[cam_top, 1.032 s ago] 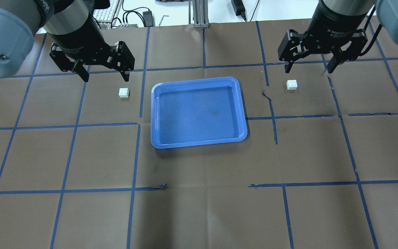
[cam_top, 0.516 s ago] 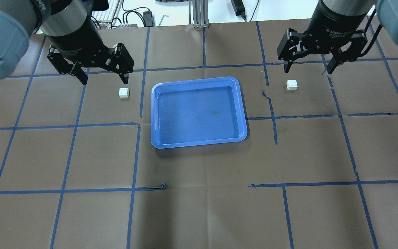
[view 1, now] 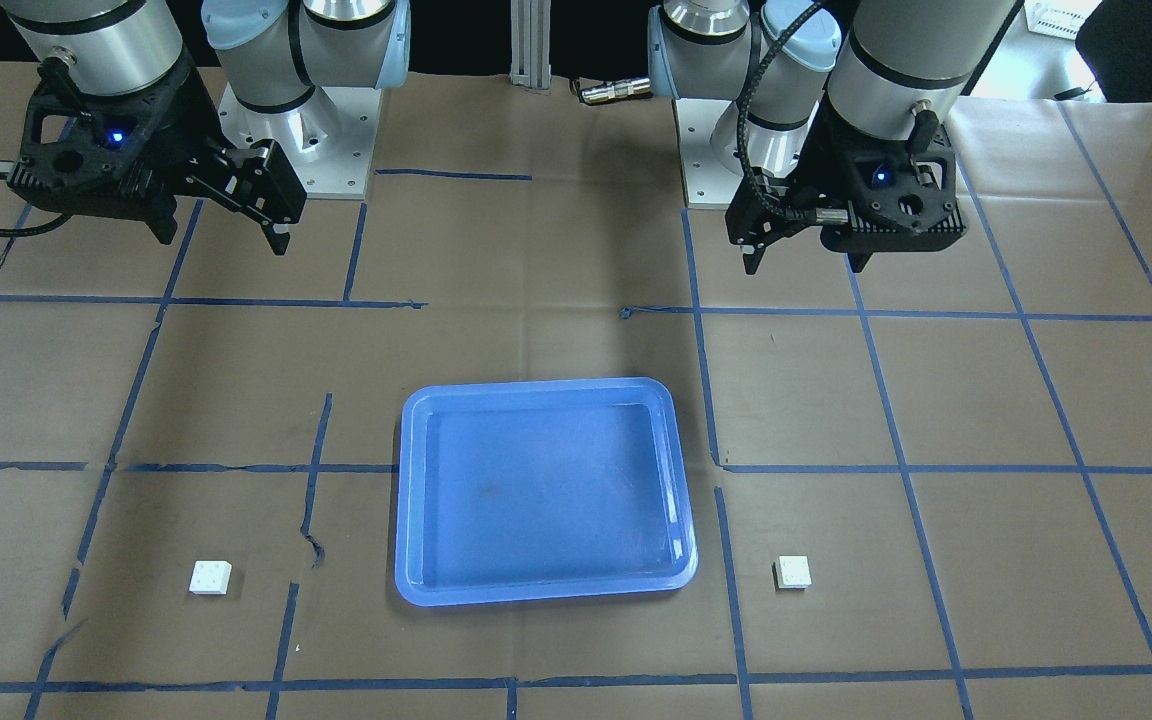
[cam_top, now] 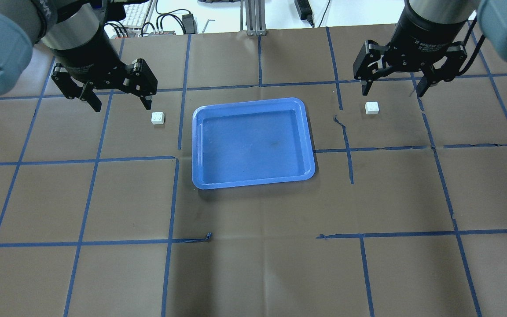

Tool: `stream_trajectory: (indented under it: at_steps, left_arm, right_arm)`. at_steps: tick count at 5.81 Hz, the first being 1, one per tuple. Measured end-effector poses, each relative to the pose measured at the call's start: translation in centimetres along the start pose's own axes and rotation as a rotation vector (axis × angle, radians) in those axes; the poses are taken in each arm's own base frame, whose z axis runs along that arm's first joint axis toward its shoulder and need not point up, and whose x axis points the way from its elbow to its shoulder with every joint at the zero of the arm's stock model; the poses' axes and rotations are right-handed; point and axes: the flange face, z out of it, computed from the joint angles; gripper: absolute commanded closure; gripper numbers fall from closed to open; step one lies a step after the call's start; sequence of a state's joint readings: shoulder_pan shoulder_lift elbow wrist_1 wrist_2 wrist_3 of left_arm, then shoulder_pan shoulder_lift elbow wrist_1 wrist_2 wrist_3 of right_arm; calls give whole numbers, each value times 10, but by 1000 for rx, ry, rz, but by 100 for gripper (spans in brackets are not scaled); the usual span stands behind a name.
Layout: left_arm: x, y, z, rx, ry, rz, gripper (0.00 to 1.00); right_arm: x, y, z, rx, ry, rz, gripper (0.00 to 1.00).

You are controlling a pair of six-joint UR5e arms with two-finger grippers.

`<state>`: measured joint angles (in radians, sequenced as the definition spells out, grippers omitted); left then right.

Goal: Assemble white blocks and place on blue tray

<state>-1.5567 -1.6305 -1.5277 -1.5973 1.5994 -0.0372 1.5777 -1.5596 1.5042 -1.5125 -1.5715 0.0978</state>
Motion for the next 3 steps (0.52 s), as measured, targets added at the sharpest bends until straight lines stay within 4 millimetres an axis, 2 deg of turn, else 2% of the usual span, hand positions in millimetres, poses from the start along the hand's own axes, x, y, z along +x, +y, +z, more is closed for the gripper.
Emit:
stream_trajectory:
  at_steps: [1, 3]
  left_arm:
    - [-20, -30, 30, -31, 5, -19, 0]
    - [-42, -92, 109, -53, 12, -13, 0]
  right_arm:
    - [2, -1, 0, 1, -1, -34, 0]
    - [4, -4, 3, -4, -4, -245, 0]
